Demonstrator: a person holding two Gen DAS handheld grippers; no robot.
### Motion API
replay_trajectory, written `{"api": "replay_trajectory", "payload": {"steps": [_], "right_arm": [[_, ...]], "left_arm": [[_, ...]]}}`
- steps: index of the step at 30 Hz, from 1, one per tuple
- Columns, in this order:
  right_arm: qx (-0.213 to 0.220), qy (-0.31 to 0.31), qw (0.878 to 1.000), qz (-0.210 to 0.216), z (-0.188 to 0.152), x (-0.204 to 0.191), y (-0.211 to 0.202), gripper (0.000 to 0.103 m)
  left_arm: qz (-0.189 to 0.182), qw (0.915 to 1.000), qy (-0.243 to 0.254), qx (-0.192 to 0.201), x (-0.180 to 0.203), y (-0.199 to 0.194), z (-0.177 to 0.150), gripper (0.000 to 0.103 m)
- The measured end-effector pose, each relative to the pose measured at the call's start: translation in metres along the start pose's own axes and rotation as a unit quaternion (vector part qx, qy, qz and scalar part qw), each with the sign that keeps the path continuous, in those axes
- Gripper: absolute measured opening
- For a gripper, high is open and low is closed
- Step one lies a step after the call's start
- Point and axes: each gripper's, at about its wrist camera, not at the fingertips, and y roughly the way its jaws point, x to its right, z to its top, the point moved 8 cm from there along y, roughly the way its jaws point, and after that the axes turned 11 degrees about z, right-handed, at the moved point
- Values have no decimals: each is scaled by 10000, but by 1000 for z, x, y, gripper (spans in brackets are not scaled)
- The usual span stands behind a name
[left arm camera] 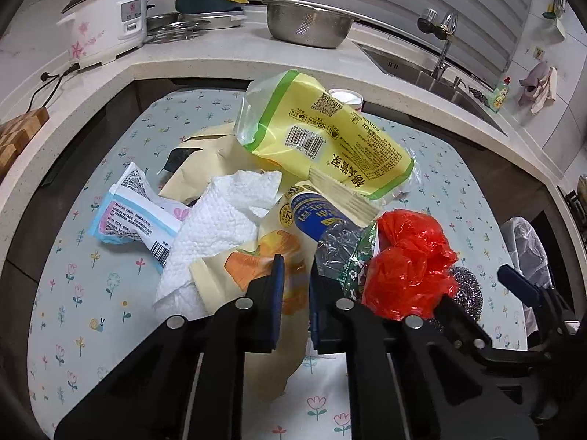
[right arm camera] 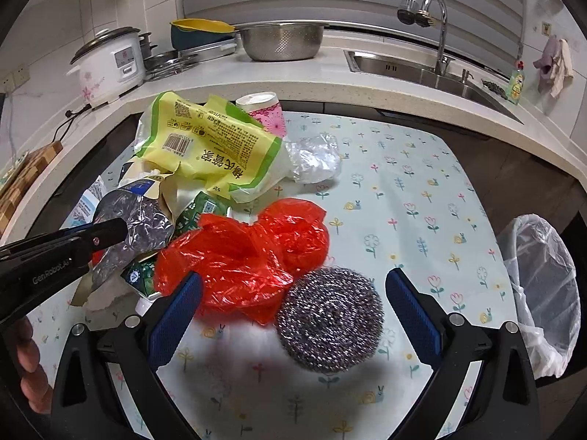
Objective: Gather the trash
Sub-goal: 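Grasp the yellow-wrapped foil packet with the left gripper while the right gripper grasps the red plastic bag, then carry the foil packet and red bag over the white-lined trash bin with both grippers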
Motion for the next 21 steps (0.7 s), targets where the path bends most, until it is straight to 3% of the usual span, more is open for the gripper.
{"api": "replay_trajectory", "payload": {"steps": [6,8,10,11,13,16,21], "right_arm": [[-8,-142,9997,190,8,-17,17,95],[-44,-168,9994,284,9,-21,24,89],[-158,-135,9989,418,8,-23,33,69],[-197,-110,9986,483,7,-24,35,64],[-235,-55,9978,610,6,-26,37,42],[-163,-2,9976,677,7,-27,31,29],[128,74,9976,674,17,-20,8,23]], "left_arm": [[-197,9998,-71,49,-2,-6,8,3],[-206,9997,-101,53,-2,-6,9,3],[-209,9997,-117,29,-4,-4,9,3],[-214,9997,-126,22,-4,-4,9,3],[-202,9997,-136,39,-5,-5,10,2],[-198,9997,-145,70,-6,-9,12,2],[-232,9995,-76,193,2,-24,14,1]]}}
